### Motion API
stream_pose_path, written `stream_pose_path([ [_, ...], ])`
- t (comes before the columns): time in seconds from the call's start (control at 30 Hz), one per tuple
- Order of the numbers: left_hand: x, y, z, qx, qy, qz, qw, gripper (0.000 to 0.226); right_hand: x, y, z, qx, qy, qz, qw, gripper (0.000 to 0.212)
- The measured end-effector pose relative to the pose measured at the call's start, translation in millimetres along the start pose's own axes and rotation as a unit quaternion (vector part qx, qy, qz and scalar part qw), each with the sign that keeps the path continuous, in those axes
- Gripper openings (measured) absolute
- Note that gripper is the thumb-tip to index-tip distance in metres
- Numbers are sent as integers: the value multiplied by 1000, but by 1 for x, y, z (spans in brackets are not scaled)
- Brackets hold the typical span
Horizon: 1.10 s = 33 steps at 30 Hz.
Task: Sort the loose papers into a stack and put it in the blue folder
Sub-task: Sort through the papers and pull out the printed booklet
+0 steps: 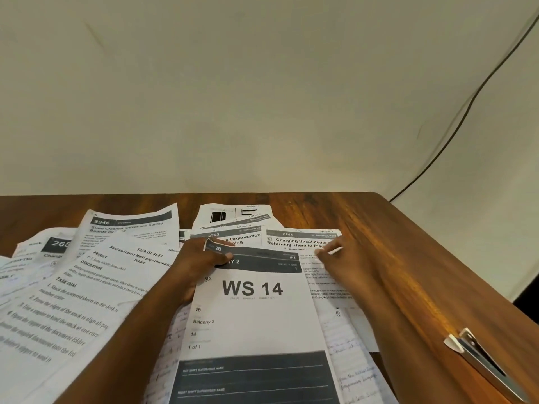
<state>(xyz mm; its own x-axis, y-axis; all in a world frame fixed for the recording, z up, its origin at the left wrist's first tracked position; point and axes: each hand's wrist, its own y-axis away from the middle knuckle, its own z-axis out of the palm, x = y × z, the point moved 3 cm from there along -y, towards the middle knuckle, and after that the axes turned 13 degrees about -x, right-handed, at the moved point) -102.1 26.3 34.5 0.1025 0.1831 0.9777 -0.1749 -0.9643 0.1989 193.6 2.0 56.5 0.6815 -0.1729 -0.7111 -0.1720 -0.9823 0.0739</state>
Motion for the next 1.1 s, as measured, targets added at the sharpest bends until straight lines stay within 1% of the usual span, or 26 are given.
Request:
stream_pose_path([
  [0.03, 0, 0, 1, 1, -15, 1, 1000, 29, 9, -3, -6, 27, 56, 26, 998, 26],
  [0.1, 3, 1, 2, 5, -55, 9, 998, 24, 28, -12, -14, 58, 151, 74, 984, 46],
  [0.17, 4, 0, 3, 7, -74, 16, 997, 24, 41, -20, -15, 65, 180, 101, 976, 68],
  [0.2, 4, 0, 3, 7, -78, 17, 997, 24, 44, -22, -14, 59, 176, 107, 977, 71],
  [0.23, 3, 1, 3, 8, -77, 17, 997, 23, 43, -22, -13, 52, 168, 104, 979, 69],
  [0.37, 1, 0, 1, 9, -65, 10, 998, 22, 32, -14, -13, 22, 110, 98, 989, 48],
  [0.43, -1, -1, 0, 10, -63, 7, 998, 23, 31, -13, -14, 20, 74, 90, 993, 41],
  [0.57, -3, -6, -2, 8, -53, 7, 999, 24, 33, -11, -16, 68, 23, 69, 995, 24],
  [0.67, -4, -7, -2, 8, -48, 8, 999, 25, 34, -11, -17, 83, -22, 55, 995, 15],
  [0.73, -4, -7, -2, 3, -42, 10, 999, 25, 34, -10, -19, 101, -58, 48, 992, 12],
  [0.83, -4, -6, -3, -4, -25, 10, 1000, 25, 34, -10, -26, 148, -110, 31, 982, 5],
  [0.97, -1, -1, -2, -12, -15, 5, 1000, 26, 36, -10, -39, 204, -205, -18, 957, 4],
  [1.03, 1, 1, -1, -16, -21, 6, 1000, 26, 38, -13, -45, 209, -240, -29, 948, 10],
  [1.1, 2, 2, -1, -21, -12, 10, 1000, 26, 41, -17, -48, 185, -282, -25, 941, 13],
])
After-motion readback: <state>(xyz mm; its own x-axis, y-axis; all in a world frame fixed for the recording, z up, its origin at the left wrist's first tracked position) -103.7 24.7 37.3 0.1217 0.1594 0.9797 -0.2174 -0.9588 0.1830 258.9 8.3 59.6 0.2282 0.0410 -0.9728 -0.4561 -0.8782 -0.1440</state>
